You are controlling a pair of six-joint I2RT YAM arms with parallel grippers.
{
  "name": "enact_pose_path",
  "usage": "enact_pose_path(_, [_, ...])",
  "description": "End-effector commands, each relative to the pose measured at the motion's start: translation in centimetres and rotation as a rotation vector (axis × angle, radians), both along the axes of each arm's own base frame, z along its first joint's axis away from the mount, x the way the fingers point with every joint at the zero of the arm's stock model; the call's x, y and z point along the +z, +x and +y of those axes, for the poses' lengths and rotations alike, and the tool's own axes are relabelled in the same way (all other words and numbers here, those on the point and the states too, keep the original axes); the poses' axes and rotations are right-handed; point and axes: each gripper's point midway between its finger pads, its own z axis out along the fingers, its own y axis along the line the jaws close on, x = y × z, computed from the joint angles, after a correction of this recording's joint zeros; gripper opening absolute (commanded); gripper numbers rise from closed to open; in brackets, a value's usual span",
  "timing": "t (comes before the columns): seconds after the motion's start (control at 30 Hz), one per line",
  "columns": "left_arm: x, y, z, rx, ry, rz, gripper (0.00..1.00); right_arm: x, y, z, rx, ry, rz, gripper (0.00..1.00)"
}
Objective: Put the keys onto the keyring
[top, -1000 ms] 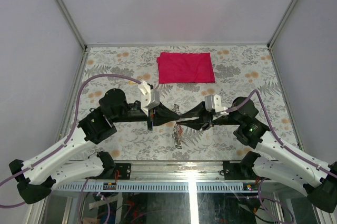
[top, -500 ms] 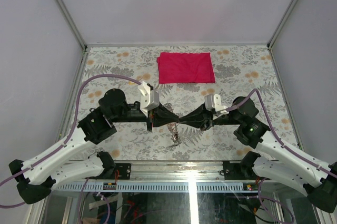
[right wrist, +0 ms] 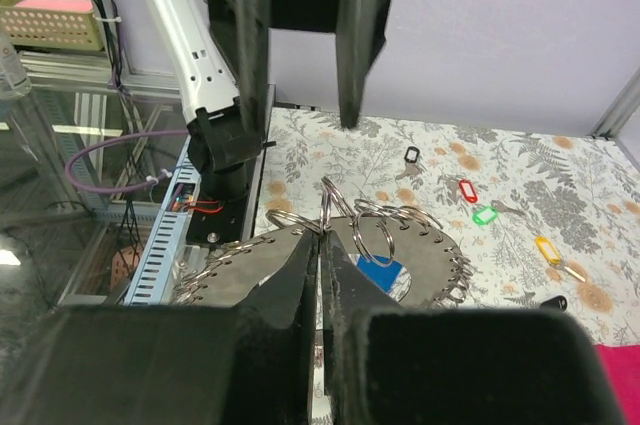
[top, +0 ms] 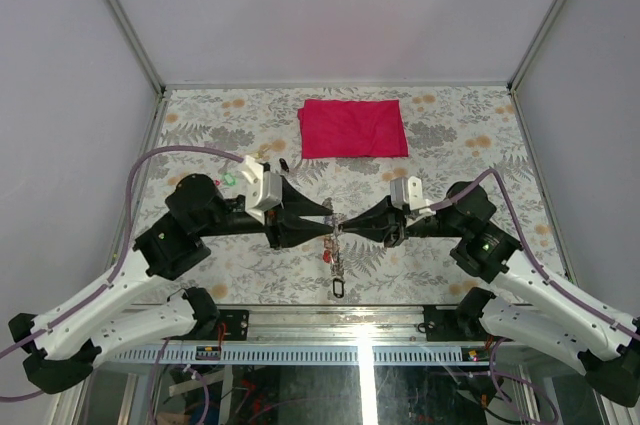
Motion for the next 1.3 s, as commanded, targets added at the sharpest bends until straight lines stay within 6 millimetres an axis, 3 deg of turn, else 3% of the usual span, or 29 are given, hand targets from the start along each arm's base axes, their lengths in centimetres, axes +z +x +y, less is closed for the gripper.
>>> enact_pose_path(0.0, [3.0, -0.8, 0.8, 0.004, -0.114, -0.050, 0.34, 5.1, 0.1, -0.7, -0.054, 0.124, -0.087, 0.00])
enact_pose_path(0.27, [0.9, -2.3, 1.4, -0.054, -0.095, -0.023, 0.13, 6.6, 0.9, -1.2, -0.116, 0.185, -0.077, 0.00])
enact_pose_path(0.67, [-1.7, -2.0, 0.6, -0.076, -0.038, 0.004, 0.22, 7.1, 0.6, -1.1, -0.098, 0.194, -0.070, 0.00])
enact_pose_path(1.27, [-2.0, 0.3, 0.2, 0.033, -0.034, -0.020, 0.31, 7.0, -0.6, -1.0, -0.034, 0.183, -0.073, 0.00])
